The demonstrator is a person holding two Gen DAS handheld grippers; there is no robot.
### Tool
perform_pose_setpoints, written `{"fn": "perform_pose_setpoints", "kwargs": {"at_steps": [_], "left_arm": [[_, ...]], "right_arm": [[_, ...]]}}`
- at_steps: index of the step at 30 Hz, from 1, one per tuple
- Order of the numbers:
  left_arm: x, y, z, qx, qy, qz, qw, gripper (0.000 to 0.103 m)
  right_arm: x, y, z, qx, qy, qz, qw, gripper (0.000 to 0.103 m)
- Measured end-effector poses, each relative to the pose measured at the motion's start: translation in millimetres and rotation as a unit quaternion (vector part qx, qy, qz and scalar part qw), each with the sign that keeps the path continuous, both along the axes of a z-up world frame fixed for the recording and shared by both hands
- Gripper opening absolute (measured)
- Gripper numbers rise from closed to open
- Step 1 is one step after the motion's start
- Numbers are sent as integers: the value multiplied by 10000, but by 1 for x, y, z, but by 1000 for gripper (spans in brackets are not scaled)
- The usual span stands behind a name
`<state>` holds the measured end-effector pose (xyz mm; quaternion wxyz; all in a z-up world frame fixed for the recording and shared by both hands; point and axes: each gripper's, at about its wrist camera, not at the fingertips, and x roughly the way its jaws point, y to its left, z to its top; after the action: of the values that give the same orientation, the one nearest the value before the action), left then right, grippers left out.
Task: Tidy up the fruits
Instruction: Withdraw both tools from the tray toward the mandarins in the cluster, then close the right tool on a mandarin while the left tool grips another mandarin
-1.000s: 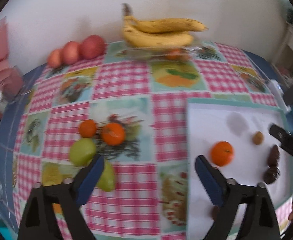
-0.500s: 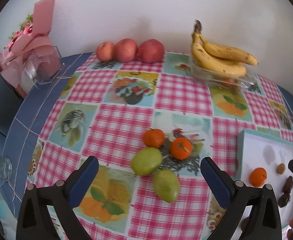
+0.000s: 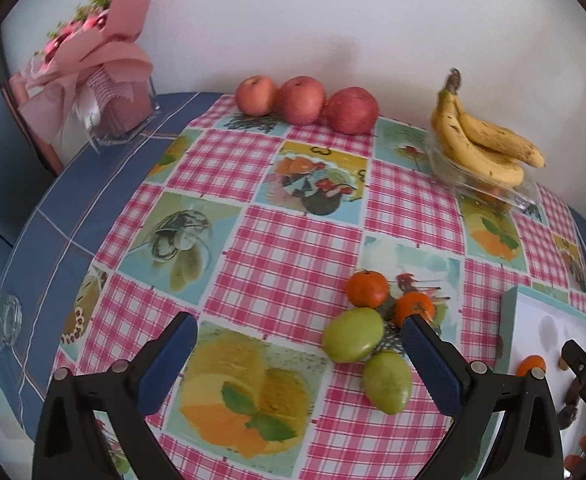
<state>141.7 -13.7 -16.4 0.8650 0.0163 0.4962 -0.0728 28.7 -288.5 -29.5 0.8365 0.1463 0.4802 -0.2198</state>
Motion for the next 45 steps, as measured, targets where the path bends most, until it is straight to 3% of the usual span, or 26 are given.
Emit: {"fn": "perform_pose_setpoints", "kwargs": {"at_steps": [4,12,17,24,29,35,37,38,43,45], "left_arm": [[4,17,-1,-206,-21,123,9997,103],[9,54,8,-661,-485,449,9956,103],[16,70,8,-979,-347,354,9940,103],[18,72,12,-1035,-451,260,9933,103],[20,62,17,-826,-690,74,9942,102],[34,59,15,-958,-703,43,9929,102],[39,59,13,-915,-691,121,9933,102],[41,58,12,-916,-686,131,9933,102],[50,47,-3,-886,-560,5,9945,102],[54,42,-10,-821,-506,-29,9953,102]], "right_arm": [[9,16,5,-9,-305,126,9995,94],[31,54,9,-60,-454,543,9975,94],[41,75,9,71,-476,790,9957,94],[54,100,13,70,-640,1093,9919,94],[63,113,16,-51,-696,1250,9897,94],[75,121,10,-28,-664,1340,9888,93],[79,125,8,-56,-652,1428,9876,82],[82,127,7,-76,-635,1473,9870,71],[95,133,-8,5,-463,1647,9853,65],[99,137,-13,8,-390,1726,9842,57]]}}
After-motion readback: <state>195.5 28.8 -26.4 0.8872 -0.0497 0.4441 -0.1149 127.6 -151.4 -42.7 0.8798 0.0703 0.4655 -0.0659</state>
